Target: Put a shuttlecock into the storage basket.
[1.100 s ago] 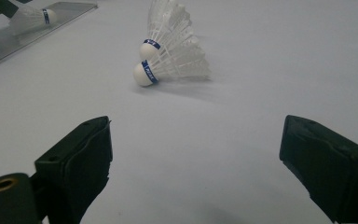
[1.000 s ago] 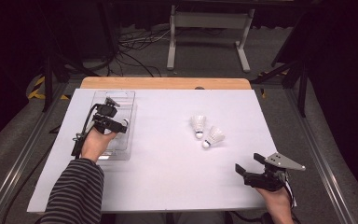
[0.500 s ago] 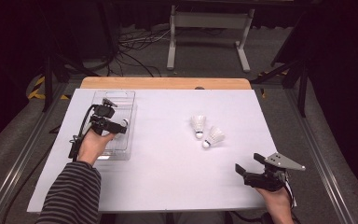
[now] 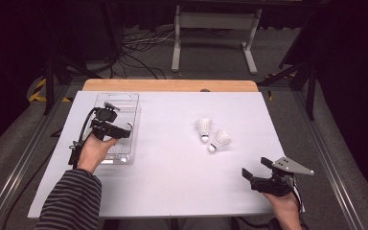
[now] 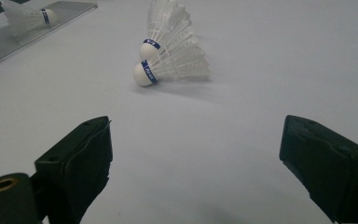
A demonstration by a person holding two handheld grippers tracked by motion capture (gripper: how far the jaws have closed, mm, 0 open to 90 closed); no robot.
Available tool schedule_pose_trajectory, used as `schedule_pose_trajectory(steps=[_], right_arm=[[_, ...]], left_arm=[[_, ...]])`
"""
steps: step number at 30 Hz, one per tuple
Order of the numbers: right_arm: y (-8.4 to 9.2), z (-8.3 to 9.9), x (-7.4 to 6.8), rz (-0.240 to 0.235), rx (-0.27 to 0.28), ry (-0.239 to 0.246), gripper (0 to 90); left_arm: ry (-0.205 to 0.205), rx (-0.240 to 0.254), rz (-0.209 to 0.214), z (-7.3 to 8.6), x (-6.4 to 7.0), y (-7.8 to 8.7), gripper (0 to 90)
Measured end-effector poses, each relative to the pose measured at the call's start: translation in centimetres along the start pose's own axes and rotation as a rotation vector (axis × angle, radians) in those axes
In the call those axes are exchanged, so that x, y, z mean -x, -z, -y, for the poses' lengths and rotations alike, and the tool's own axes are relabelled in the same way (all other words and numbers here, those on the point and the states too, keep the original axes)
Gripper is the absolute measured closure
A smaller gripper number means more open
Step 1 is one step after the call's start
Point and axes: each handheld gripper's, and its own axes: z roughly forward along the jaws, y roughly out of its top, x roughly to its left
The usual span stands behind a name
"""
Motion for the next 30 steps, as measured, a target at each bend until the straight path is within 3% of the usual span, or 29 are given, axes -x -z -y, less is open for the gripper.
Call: schedule_pose_trajectory(steps=[13, 30], right_arm=[[0.0, 0.0, 0.0, 0.001, 0.000, 0.000, 9.9], [0.0, 0.0, 0.0, 0.002, 0.001, 0.000, 9.8]], left_arm=[[-0.014, 0.027, -0.004, 0.6, 0.1, 0.7, 36.9], [-0.017, 0.098, 0.005, 1.6, 0.2, 1.9, 35.7]])
